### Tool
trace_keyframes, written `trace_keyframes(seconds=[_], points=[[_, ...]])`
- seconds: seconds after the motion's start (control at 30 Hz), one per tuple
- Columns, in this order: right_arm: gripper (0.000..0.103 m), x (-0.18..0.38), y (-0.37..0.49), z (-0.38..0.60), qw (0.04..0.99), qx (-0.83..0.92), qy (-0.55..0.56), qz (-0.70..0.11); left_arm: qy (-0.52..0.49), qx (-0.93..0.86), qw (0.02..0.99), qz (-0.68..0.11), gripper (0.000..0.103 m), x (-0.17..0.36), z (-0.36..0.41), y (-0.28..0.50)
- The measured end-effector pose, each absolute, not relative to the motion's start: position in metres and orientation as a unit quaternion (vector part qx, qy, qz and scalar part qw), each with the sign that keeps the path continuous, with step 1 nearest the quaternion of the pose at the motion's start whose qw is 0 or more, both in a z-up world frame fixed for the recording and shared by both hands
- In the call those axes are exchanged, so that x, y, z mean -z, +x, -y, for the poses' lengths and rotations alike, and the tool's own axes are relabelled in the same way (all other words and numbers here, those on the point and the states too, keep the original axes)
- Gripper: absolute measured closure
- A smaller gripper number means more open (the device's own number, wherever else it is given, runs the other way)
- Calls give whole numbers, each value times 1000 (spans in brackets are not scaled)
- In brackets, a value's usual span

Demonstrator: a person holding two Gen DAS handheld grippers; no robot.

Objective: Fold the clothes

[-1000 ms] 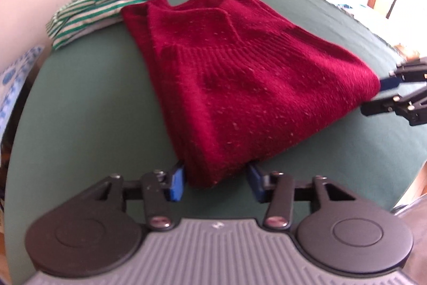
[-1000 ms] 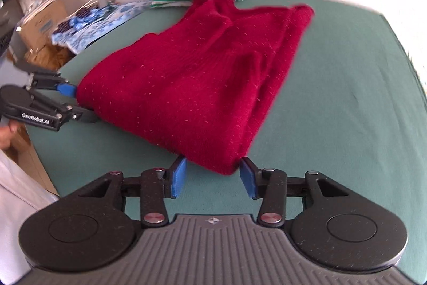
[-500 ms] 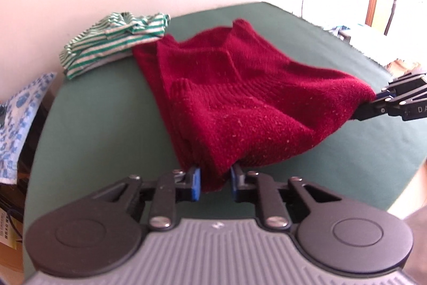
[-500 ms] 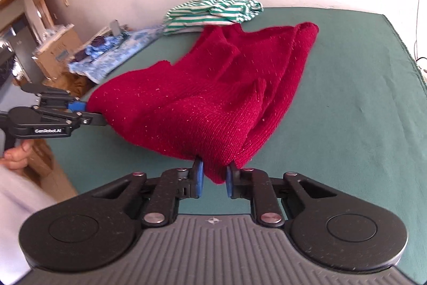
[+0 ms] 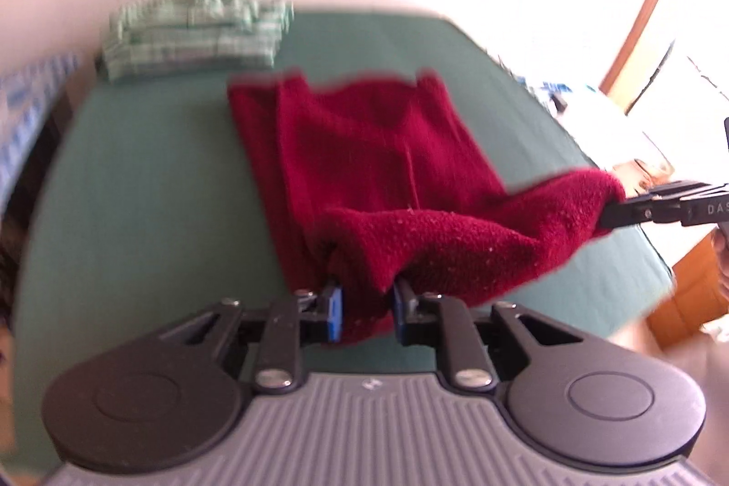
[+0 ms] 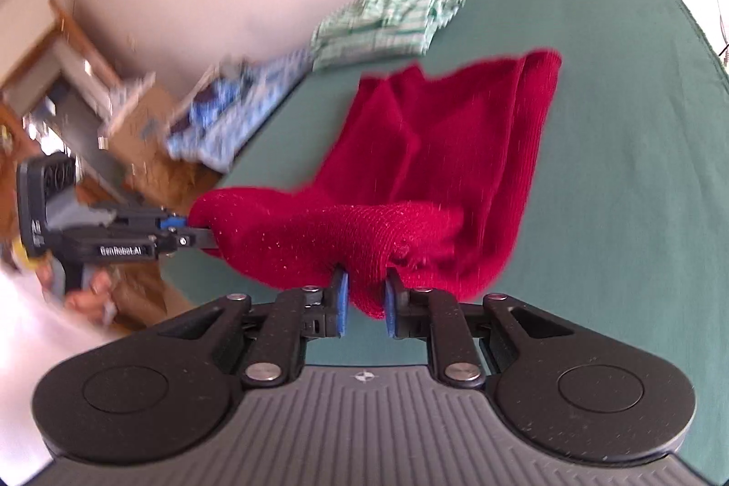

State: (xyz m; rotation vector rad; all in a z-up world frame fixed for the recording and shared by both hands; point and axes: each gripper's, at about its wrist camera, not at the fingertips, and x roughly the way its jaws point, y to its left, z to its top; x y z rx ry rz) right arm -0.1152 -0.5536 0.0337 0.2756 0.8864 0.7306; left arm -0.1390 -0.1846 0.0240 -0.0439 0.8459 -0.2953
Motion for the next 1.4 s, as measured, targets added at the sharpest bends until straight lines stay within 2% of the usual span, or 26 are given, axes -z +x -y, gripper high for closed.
trace_keyframes(seconds=[0.17, 0.4, 0.6, 0.63, 0.8, 0.83, 0.87, 0.9, 1.13, 1.17, 1.23, 1.27, 1.33, 1.4], points=[[86, -36, -61, 559, 835, -316, 207, -400, -37, 125, 906, -403, 85, -37, 181, -73], [87, -13, -8, 553, 841, -278, 241, -397, -71, 87, 884, -455, 82, -5, 167, 1], [87, 18, 21, 546, 849, -237, 233, -411, -75, 76, 876, -470, 73, 18, 163, 39], [87, 26, 22, 545, 849, -229, 231, -416, -68, 71, 880, -465, 67, 20, 164, 43], [82, 52, 23, 549, 846, -200, 241, -430, -58, 65, 880, -467, 60, 40, 174, 44], [77, 52, 21, 552, 844, -198, 251, -431, -57, 64, 883, -461, 60, 40, 175, 40], [66, 47, 21, 555, 845, -194, 252, -429, -58, 64, 884, -459, 60, 39, 174, 35], [62, 38, 19, 558, 855, -187, 248, -415, -64, 65, 883, -460, 60, 37, 171, 30], [61, 6, 13, 529, 881, -233, 182, -369, -65, 52, 889, -449, 58, 33, 172, 6], [61, 11, 11, 517, 889, -225, 147, -371, -61, 47, 891, -447, 55, 34, 172, 4], [59, 23, 10, 500, 896, -214, 94, -377, -63, 35, 893, -445, 42, 38, 170, 2], [59, 29, 9, 501, 896, -209, 97, -380, -68, 32, 893, -444, 41, 41, 168, 2], [60, 41, 7, 503, 895, -199, 102, -386, -70, 40, 891, -446, 40, 41, 167, 3], [59, 33, 3, 509, 900, -195, 107, -376, -73, 48, 890, -448, 47, 42, 166, 5]])
